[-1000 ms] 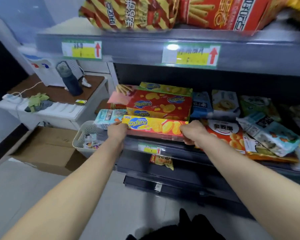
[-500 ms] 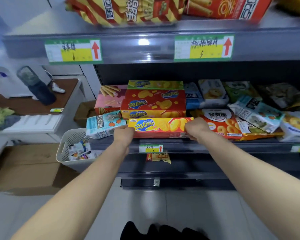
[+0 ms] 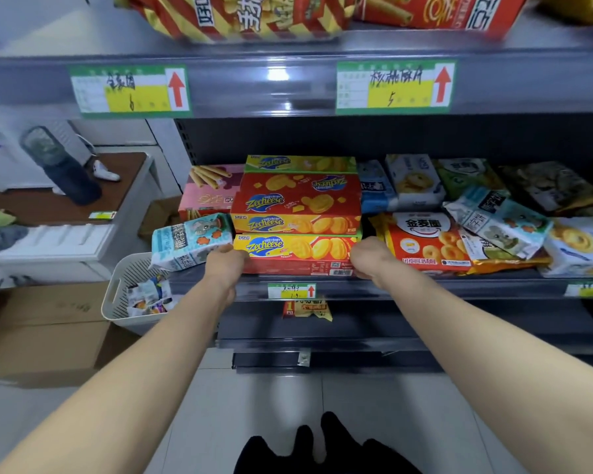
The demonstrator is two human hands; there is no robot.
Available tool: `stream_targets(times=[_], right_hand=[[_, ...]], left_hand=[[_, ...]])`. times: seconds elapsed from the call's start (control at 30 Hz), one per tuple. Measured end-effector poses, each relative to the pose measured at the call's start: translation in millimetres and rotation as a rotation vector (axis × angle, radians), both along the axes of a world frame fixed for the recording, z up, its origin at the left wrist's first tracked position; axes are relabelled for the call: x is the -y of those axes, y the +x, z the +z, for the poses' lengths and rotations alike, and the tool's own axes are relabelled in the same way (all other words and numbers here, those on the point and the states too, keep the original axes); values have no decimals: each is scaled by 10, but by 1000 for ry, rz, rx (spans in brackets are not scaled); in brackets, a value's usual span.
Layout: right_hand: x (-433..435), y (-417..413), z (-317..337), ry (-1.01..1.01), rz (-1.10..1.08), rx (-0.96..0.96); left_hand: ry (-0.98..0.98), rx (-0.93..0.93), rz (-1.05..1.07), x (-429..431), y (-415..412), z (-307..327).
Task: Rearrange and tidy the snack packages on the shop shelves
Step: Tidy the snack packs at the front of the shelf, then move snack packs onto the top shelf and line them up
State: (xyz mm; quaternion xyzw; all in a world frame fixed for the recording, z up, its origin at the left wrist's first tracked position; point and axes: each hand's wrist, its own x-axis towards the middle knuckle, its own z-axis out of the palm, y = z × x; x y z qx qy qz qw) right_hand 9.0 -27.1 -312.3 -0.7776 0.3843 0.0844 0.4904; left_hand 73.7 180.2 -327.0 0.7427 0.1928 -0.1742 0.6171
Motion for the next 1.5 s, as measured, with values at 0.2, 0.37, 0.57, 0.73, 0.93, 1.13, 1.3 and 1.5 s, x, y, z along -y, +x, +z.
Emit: stream_targets(times=[0.2, 0.37, 0.57, 0.73, 0.93, 1.13, 1.3, 1.5], right_hand=[[-12, -81, 91, -121, 84, -18], [-7, -162, 283, -200, 131, 62], [122, -384, 528, -195, 127, 154], [344, -619, 617, -196, 66, 168], [608, -854, 736, -195, -11, 137], [706, -850, 920, -213, 77, 244], [780, -828, 961, -219, 154, 209], [1119, -990, 863, -220, 139, 161]], left_hand=[[68, -20, -32, 47, -83, 122], [219, 128, -84, 237, -129, 332], [179, 202, -239, 568, -341, 648], [68, 214, -449, 905, -570, 817], [59, 210, -580, 1282, -771, 924], [64, 284, -607, 1520, -895, 1156], [73, 283, -581, 1567, -978, 1244], [71, 138, -492, 1790, -1055, 1070]])
